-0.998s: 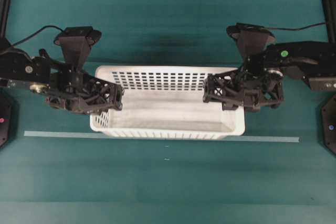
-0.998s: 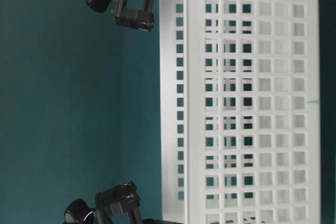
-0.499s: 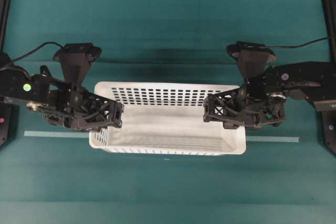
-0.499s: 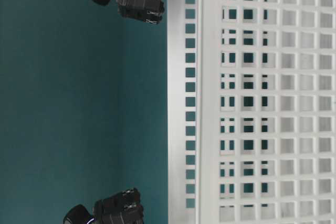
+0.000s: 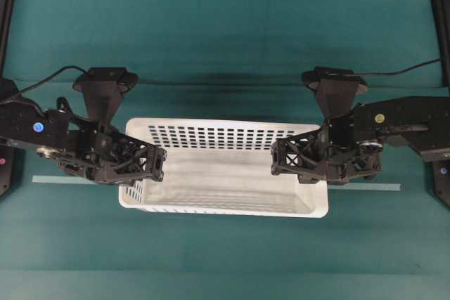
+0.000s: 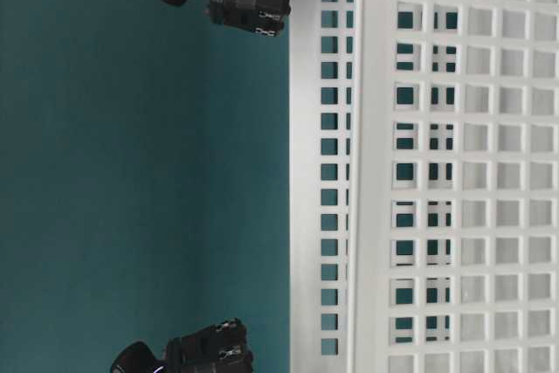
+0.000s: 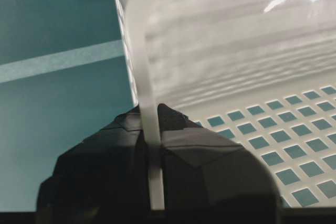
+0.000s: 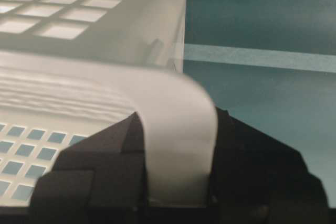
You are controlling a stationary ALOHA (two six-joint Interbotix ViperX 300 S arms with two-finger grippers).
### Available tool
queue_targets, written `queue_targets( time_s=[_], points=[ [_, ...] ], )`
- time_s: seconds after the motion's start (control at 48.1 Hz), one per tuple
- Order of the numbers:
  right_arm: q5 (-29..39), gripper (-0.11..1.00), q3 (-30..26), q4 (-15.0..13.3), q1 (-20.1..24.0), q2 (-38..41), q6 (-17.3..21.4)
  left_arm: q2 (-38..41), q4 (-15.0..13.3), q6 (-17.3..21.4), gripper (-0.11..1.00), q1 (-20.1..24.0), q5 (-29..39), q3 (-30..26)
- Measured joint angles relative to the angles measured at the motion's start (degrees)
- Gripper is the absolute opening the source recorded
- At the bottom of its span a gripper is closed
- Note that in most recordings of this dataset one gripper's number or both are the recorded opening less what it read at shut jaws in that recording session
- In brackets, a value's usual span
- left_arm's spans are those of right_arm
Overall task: Lift the white basket with both hands.
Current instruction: 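Raise both grippers together, lifting the basket off the table, then hold the basket raised with both grippers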
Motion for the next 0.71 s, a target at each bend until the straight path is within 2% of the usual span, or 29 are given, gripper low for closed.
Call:
queue_targets(
  time_s=[0.707],
  points=[
    [-1.1,0.16,0.7,-1.3,0.1,1.3,0.0,2.3,0.0,0.0,-0.03,-0.1,-1.0,-0.2]
  ],
)
